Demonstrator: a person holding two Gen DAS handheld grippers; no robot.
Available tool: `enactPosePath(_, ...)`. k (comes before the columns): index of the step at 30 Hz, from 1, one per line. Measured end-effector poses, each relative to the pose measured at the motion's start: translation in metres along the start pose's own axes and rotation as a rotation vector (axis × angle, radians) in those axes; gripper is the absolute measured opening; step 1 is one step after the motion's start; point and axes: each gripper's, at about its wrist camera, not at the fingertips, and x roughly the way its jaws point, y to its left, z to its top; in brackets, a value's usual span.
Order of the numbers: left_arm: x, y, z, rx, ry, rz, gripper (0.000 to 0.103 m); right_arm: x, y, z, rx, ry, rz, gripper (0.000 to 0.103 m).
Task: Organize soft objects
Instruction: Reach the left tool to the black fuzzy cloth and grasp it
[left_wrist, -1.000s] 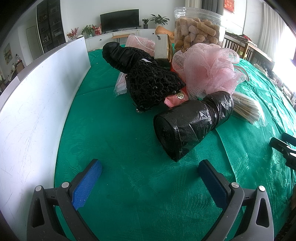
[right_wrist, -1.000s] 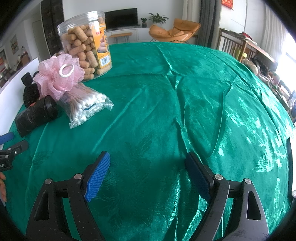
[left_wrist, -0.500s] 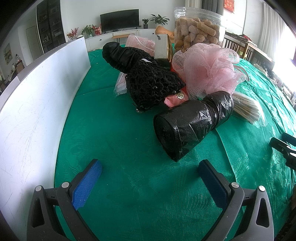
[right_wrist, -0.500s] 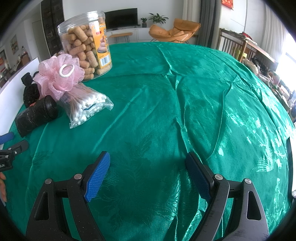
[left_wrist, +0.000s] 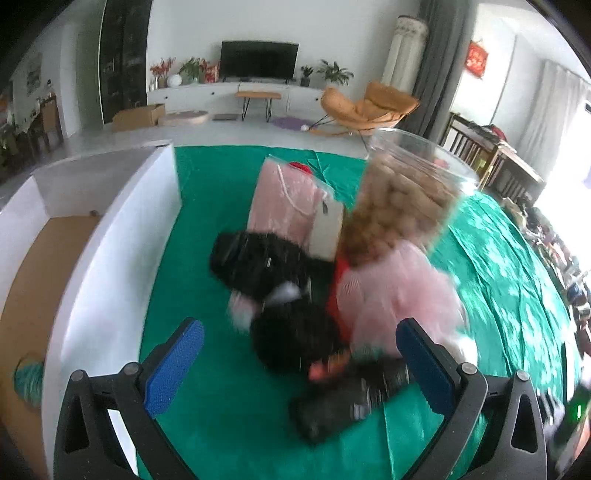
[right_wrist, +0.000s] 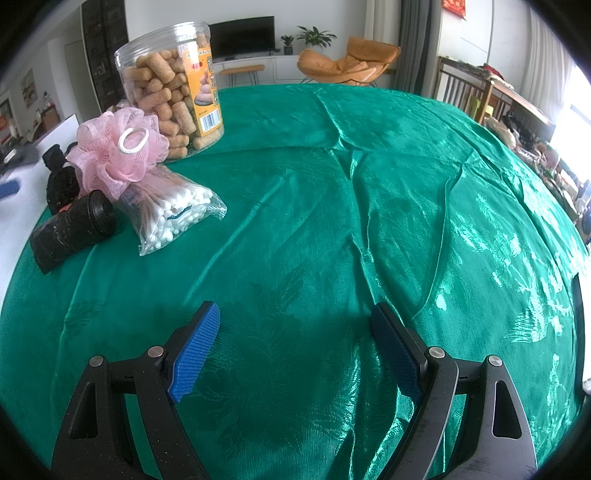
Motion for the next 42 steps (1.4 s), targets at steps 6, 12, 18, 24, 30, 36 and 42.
enactPosePath(6, 0.051, 0.013, 0.012, -0.068, 0.124, -0.006, 0.046, 0.000, 0.000, 0.000, 0.000, 0.000, 0.000, 0.086)
enactPosePath(12, 0.015, 0.018, -0.006, -0.035, 0.094, -0.050, 0.036, 0.000, 0.000, 0.000, 0.001, 0.000, 0.000, 0.086)
enactPosePath(18, -0.051, 0.028, -0.051, -0.019, 0.165, -0.058, 0.036, 0.000, 0.000, 0.000, 0.001, 0.000, 0.000, 0.087)
enactPosePath(24, -0.051, 0.024, -0.101, 0.050, 0.229, -0.007, 0.048, 0.000, 0.000, 0.000, 0.001, 0.000, 0.000, 0.087)
enactPosePath(30, -0.028, 0.027, -0.119, 0.058, 0.182, 0.029, 0.079, 0.000, 0.000, 0.000, 0.001, -0.001, 0.000, 0.087)
enactPosePath(36, -0.016, 0.020, -0.125, 0.147, 0.115, 0.082, 0.092, 0.000, 0.001, 0.000, 0.001, 0.000, 0.000, 0.087)
enactPosePath(42, -0.012, 0.020, -0.125, 0.167, 0.089, 0.072, 0.102, 0.000, 0.000, 0.000, 0.001, 0.000, 0.000, 0.087)
